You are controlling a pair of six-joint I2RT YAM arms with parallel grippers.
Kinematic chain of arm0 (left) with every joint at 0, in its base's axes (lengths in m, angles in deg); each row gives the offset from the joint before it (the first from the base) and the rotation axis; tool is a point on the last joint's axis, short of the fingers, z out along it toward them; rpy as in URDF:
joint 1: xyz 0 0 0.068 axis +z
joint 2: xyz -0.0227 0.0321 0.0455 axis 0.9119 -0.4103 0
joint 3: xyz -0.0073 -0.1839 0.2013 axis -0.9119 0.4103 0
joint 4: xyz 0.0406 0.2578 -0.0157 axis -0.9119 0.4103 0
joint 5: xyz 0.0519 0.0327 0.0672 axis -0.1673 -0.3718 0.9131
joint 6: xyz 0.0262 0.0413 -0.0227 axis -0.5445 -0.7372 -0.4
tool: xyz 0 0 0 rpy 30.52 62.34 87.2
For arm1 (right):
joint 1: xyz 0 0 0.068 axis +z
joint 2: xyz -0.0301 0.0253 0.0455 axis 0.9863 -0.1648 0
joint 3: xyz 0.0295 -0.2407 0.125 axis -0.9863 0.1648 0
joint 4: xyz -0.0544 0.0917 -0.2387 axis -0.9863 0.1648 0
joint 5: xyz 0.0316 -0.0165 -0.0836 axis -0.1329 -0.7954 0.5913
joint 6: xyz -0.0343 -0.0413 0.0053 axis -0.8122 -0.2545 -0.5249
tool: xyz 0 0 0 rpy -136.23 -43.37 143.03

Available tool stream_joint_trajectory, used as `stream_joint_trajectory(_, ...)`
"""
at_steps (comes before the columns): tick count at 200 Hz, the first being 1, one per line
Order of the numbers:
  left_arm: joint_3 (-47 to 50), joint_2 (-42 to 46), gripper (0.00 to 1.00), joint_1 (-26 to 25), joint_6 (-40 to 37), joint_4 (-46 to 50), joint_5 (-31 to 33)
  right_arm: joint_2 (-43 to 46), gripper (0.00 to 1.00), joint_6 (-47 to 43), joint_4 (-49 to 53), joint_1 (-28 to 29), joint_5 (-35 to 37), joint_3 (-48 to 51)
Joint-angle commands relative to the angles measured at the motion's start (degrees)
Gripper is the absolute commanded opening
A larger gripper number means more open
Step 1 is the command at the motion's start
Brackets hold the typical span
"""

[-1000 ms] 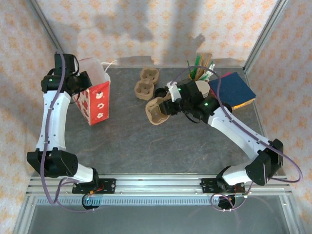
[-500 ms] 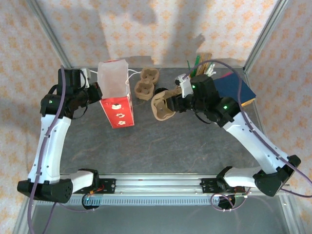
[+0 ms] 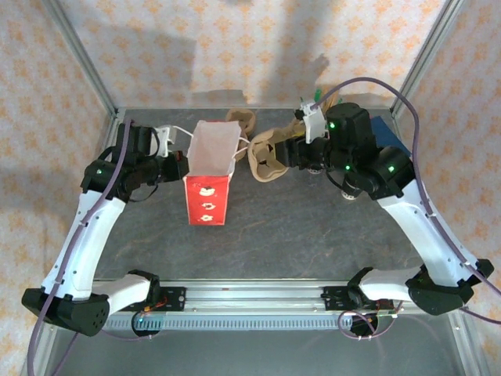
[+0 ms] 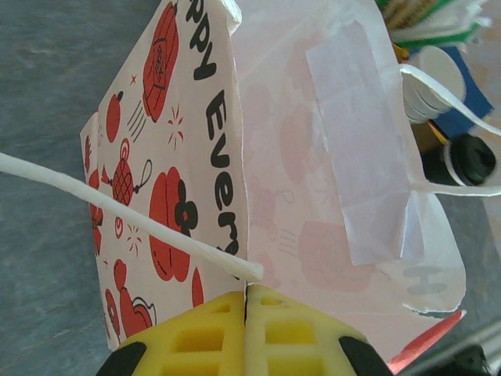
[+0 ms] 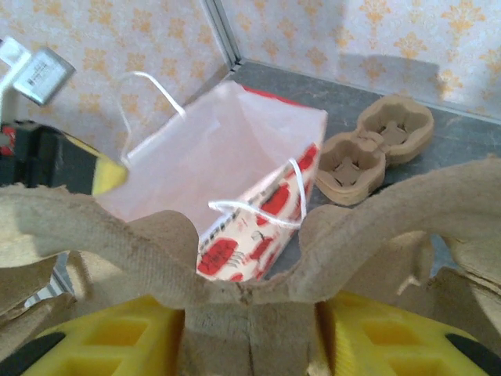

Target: Pack the takeout coffee

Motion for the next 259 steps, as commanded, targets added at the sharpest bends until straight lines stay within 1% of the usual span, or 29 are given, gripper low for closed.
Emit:
stream_joint_trajectory(1, 0.9, 0.3, 0.00, -1.7, -1.9, -5.1, -6.5, -2.4, 0.44, -0.5, 3.1, 0.3, -1.4, -4.1)
stream_joint_trajectory(12, 1.5, 0.2, 0.00, -2.6, -2.7, -6.4, -9.0, -4.0, 0.44, -0.7, 4.2, 0.4, -2.3, -6.6)
stream_joint_trajectory(34, 2.5, 0.0, 0.00, -4.4, -3.6, -8.8, -10.2, -7.9, 0.44, -1.2, 6.8, 1.2, -4.6, -11.6)
stream_joint_trajectory(72, 4.9, -1.1, 0.00, -5.7, -5.1, -11.8, -13.4, -11.0, 0.44, -1.7, 6.8, 2.4, -8.4, -13.7)
stream_joint_trajectory(89, 5.8, -2.6, 0.00, -5.8, -8.3, -9.8, -14.9, -11.7, 0.44, -2.3, 6.4, 2.6, -10.2, -13.4)
stream_joint_trajectory(96, 6.2, -3.2, 0.00, -6.0, -9.5, -8.9, -14.1, -12.0, 0.44, -2.6, 6.3, 2.6, -10.8, -13.3)
stream_joint_trajectory(105, 6.9, -3.5, 0.00, -6.4, -9.5, -9.6, -12.2, -12.4, 0.44, -3.1, 6.2, 2.7, -11.5, -12.9)
stream_joint_trajectory(123, 7.6, -4.7, 0.00, -6.8, -9.8, -11.1, -14.8, -13.3, 0.44, -4.1, 5.7, 2.9, -12.7, -11.8)
stream_joint_trajectory(163, 7.5, -6.0, 0.00, -7.7, -11.0, -11.5, -14.3, -14.1, 0.44, -6.2, 3.6, 3.1, -15.8, -7.7)
stream_joint_trajectory(232, 5.8, -6.1, 0.00, -7.9, -12.4, -10.6, -15.3, -17.2, 0.44, -10.9, 2.9, 3.2, -15.0, -5.0)
stream_joint_trajectory(259, 5.2, -6.0, 0.00, -8.0, -12.9, -10.0, -14.6, -18.0, 0.44, -12.8, 2.8, 3.2, -14.0, -3.3)
